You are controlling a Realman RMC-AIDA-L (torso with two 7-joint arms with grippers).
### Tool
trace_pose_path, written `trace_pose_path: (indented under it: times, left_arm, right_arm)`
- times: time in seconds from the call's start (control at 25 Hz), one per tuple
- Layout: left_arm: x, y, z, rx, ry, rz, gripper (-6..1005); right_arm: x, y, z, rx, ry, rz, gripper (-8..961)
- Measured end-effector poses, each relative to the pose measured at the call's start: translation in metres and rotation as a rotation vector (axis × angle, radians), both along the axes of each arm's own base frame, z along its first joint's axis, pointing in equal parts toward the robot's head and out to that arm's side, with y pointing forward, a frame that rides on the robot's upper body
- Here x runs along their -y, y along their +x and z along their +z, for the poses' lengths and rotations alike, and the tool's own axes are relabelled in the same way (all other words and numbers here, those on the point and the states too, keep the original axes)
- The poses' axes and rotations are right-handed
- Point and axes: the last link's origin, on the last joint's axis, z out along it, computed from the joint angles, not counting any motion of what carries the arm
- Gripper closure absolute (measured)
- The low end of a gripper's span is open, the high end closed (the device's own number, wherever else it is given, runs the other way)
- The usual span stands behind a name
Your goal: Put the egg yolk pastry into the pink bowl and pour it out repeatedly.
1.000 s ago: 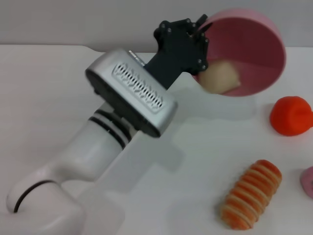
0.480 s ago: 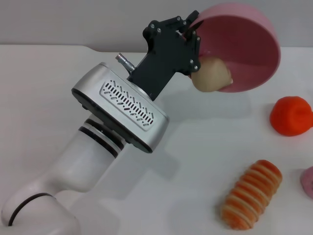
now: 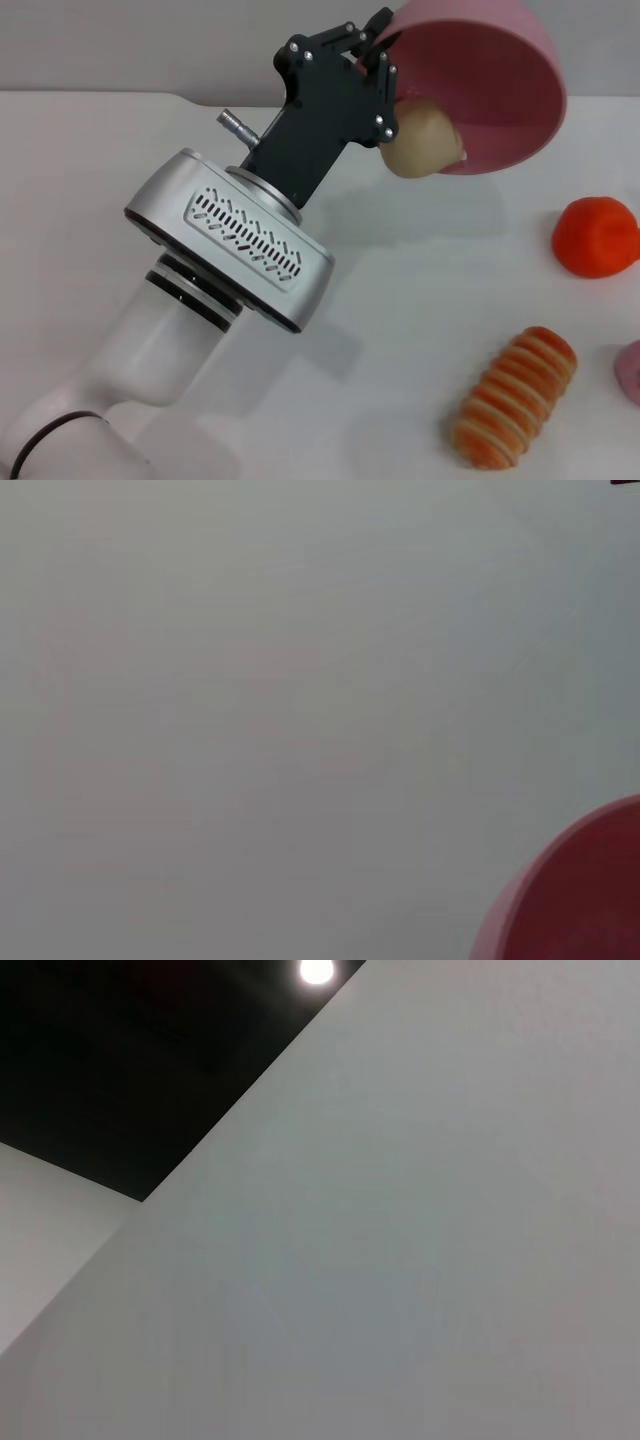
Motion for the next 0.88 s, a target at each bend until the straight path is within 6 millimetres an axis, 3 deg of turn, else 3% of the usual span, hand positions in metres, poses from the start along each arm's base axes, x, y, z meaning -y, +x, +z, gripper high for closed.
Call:
trace_pose_path:
  times: [0.44,0.88]
  left_arm:
    - [0.004,-0.003,0.008,0.045,0.040,-0.009,958]
    - [0.021,-0.022,0.006,0.047,0.036,0.026,958]
  right_arm:
    - [0.000,0.000,0.000,-0.002,0.000,0.000,388]
    - [-0.002,-0.004,-0.001,-0.005,-0.007,0.016,389]
